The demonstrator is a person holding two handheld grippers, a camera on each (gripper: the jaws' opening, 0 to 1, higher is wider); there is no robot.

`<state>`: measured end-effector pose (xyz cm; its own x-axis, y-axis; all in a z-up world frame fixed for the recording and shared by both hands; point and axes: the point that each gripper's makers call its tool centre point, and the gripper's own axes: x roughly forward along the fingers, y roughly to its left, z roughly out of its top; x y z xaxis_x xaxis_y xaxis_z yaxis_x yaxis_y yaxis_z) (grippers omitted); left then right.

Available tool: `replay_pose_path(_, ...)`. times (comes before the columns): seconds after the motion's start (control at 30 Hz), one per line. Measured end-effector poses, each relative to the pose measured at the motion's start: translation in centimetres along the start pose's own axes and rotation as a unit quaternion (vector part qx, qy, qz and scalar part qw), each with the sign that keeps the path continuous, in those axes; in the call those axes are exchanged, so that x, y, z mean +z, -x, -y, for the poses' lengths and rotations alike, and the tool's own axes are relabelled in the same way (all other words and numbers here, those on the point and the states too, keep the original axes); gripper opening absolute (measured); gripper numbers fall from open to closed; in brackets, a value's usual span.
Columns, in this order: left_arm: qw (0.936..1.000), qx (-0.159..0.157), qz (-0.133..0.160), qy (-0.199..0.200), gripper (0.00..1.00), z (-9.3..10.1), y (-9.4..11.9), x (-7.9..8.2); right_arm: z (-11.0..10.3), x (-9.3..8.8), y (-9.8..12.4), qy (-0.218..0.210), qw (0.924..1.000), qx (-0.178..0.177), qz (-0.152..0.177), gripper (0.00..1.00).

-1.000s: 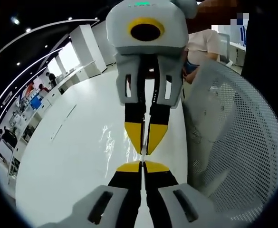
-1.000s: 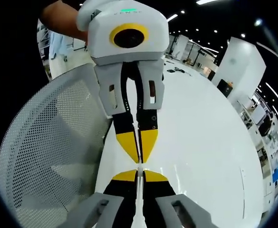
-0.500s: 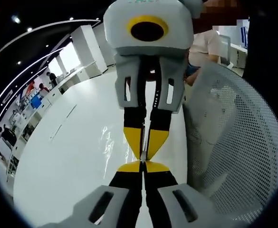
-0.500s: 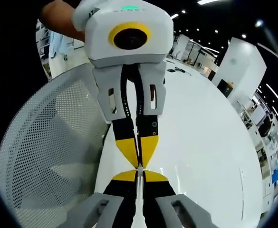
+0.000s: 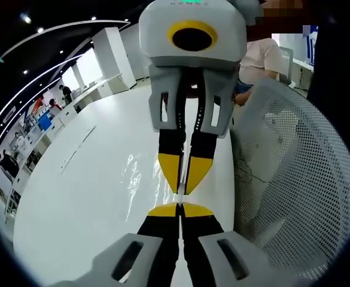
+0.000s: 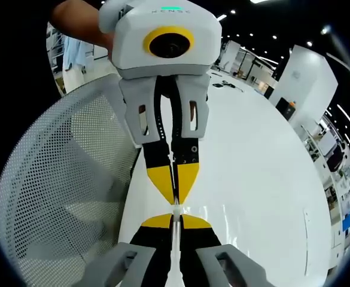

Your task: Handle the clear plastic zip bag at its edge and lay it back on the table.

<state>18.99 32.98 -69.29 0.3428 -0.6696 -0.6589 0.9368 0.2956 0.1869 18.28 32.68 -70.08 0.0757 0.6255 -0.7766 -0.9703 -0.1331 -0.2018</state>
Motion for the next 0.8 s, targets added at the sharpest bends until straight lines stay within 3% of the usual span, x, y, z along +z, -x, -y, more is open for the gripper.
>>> replay_pose_path(0.17,0.9996,0.005,-0.002,-0.027,0.0,-0.3,-0.1,0.1,0.3,-0.2,0.1,0.0,1.0,-0.004,-0.001,0.0)
replay_pose_path(0.47,0.9997,0.006,-0.001,-0.023,0.01,-0.3,-0.6,0.6,0.3,0.5,0.1,0.0,0.9999,-0.002,0.013,0.0)
replay_pose_path(0.53,0.9995,0.005,-0.013,-0.027,0.0,-0.3,-0.6,0.3,0.3,0.5,0.0,0.008,0.9999,-0.004,0.009,0.0)
replay_pose_path(0.8,0.9996,0.003,-0.005,-0.028,0.0,-0.3,-0.7,0.4,0.2,0.7,0.4,0.01,0.9999,-0.002,0.011,0.0)
